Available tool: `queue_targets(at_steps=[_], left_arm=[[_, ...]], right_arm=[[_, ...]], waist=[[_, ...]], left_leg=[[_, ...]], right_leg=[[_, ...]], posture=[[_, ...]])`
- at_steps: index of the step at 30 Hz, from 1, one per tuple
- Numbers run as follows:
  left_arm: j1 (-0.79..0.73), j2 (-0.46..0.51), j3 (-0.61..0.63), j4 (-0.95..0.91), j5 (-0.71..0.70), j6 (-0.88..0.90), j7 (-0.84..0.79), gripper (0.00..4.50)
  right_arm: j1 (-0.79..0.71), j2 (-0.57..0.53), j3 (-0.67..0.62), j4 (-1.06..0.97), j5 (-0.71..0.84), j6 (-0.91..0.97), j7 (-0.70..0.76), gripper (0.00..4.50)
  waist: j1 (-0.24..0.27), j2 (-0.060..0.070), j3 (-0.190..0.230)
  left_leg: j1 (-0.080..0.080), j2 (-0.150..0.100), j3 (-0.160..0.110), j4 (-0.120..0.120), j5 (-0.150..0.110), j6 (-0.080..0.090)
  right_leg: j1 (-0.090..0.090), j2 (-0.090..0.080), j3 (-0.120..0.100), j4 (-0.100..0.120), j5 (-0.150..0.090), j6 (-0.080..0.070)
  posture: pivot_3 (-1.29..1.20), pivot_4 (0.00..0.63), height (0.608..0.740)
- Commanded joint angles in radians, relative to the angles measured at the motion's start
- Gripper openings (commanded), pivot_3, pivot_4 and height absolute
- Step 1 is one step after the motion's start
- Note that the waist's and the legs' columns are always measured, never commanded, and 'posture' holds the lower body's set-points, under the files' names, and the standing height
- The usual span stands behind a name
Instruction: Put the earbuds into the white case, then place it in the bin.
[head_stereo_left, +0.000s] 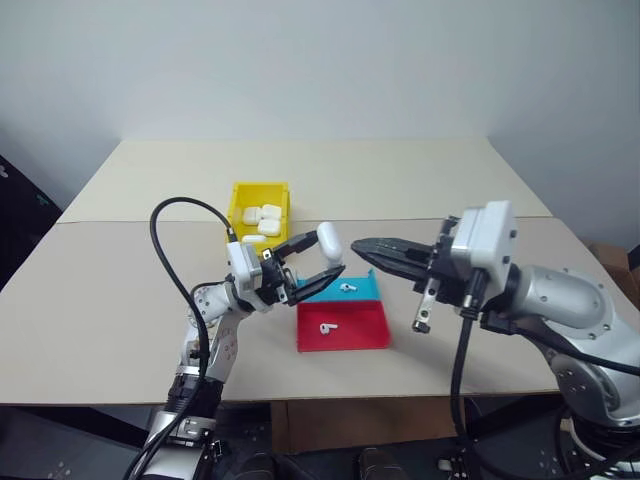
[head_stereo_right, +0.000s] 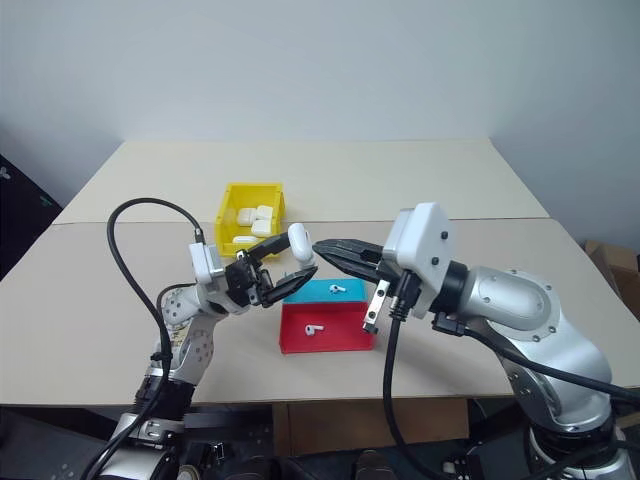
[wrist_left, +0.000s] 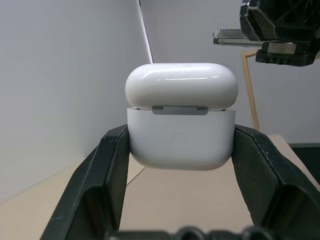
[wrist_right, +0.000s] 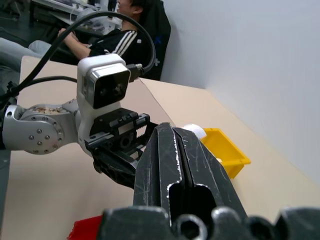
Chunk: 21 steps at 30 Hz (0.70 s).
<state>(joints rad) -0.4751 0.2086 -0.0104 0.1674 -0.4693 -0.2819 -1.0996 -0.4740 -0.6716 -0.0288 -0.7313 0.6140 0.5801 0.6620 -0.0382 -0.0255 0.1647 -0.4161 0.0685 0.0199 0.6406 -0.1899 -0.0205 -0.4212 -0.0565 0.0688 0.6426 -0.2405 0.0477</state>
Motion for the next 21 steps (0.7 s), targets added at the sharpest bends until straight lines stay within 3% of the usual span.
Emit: queue_targets(at_steps=[1,9,21], left_arm=[[0.001,-0.008,-0.009,-0.055,-0.008,-0.004,0.010,2.77],[0.009,-0.002,-0.021,-0.070,-0.020,0.006,-0.003,2.77],[0.012,0.003,-0.006,-0.075,-0.006,0.002,0.028,2.77]], right_arm=[[-0.043,0.031,0.049,0.009,-0.047,-0.029,-0.026,0.02],[-0.076,0.078,0.117,0.059,-0.125,-0.006,-0.059,0.02],[-0.026,0.074,0.050,0.048,-0.107,-0.011,-0.064,0.02]], waist=[[0.000,0.000,0.000],[0.002,0.000,0.000],[0.002,0.000,0.000]], left_leg=[[0.000,0.000,0.000,0.000,0.000,0.000],[0.000,0.000,0.000,0.000,0.000,0.000],[0.000,0.000,0.000,0.000,0.000,0.000]], right_leg=[[0.000,0.000,0.000,0.000,0.000,0.000],[0.000,0.000,0.000,0.000,0.001,-0.002],[0.000,0.000,0.000,0.000,0.001,-0.002]], posture=[[0.00,0.150,0.740],[0.00,0.150,0.740],[0.00,0.150,0.740]])
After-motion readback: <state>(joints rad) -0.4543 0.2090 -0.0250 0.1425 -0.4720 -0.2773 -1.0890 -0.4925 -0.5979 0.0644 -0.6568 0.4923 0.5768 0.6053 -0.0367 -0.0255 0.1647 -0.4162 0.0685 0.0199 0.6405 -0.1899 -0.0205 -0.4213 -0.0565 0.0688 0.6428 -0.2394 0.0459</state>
